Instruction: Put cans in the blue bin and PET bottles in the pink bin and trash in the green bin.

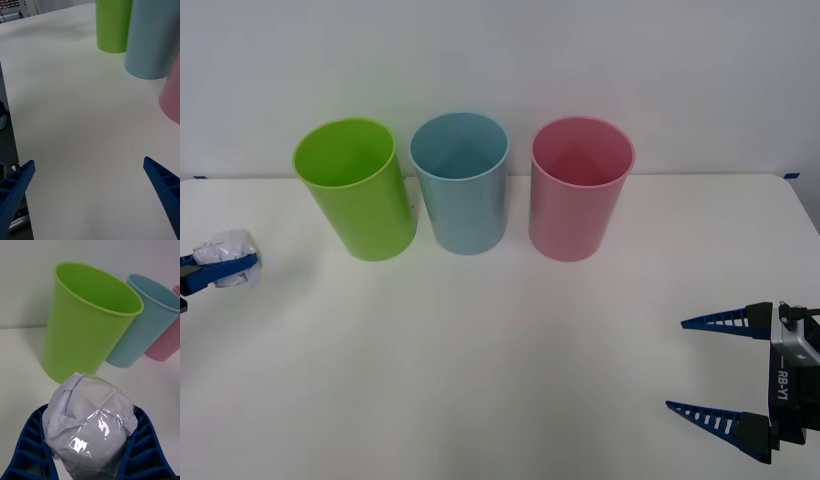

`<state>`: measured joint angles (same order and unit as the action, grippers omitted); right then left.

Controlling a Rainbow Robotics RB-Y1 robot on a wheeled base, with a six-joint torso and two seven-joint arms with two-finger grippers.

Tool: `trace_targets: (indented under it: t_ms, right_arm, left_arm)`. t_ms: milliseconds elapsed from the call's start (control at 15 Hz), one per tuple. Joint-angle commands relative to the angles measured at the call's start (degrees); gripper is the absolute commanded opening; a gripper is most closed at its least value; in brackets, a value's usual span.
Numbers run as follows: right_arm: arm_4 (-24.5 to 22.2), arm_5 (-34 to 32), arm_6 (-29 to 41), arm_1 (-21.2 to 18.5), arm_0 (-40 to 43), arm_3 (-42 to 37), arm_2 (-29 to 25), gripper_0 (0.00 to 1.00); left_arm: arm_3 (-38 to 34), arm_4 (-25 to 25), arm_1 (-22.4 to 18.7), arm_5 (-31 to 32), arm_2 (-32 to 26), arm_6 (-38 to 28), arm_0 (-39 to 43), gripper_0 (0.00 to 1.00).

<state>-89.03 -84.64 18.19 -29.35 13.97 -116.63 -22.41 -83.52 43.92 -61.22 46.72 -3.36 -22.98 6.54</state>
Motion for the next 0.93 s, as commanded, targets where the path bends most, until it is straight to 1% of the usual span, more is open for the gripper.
trace_targets:
  t_ms: [67,133,200,400,600,800,933]
  right_arm:
    - [0.0,0.0,0.0,0.0,0.0,0.0,0.0,1.0]
    - [0.0,0.0,0.0,0.0,0.0,0.0,0.0,1.0]
    - [0.0,0.0,0.0,0.0,0.0,0.0,0.0,1.0]
    - [0.0,0.0,0.0,0.0,0.0,0.0,0.0,1.0]
    - [0.0,0.0,0.0,0.0,0.0,0.0,0.0,1.0]
    - [0.0,0.0,0.0,0.0,0.0,0.0,0.0,1.0]
    - [0.0,0.0,0.0,0.0,0.0,0.0,0.0,1.0]
  left_arm:
    - [-0.85,-0.07,3.22,3.38,-4.99,-0.66,-0.03,0.0]
    - [-1.65,-0.5,3.92,3.55,-6.39,-0.92,-0.12,0.0]
    - [-2.0,-2.7,3.92,3.64,-6.48,-1.19,-0.74,0.0]
    - [-2.0,-5.78,3.92,3.11,-6.48,-1.27,-3.99,0.0]
    - [-2.0,-7.01,4.01,1.62,-6.39,-1.45,-7.24,0.0]
    - [-2.0,-6.66,4.01,-1.9,-5.16,-1.36,-10.23,0.0]
    - [-2.09,-4.55,4.01,-5.15,-4.9,-1.71,-12.42,0.0]
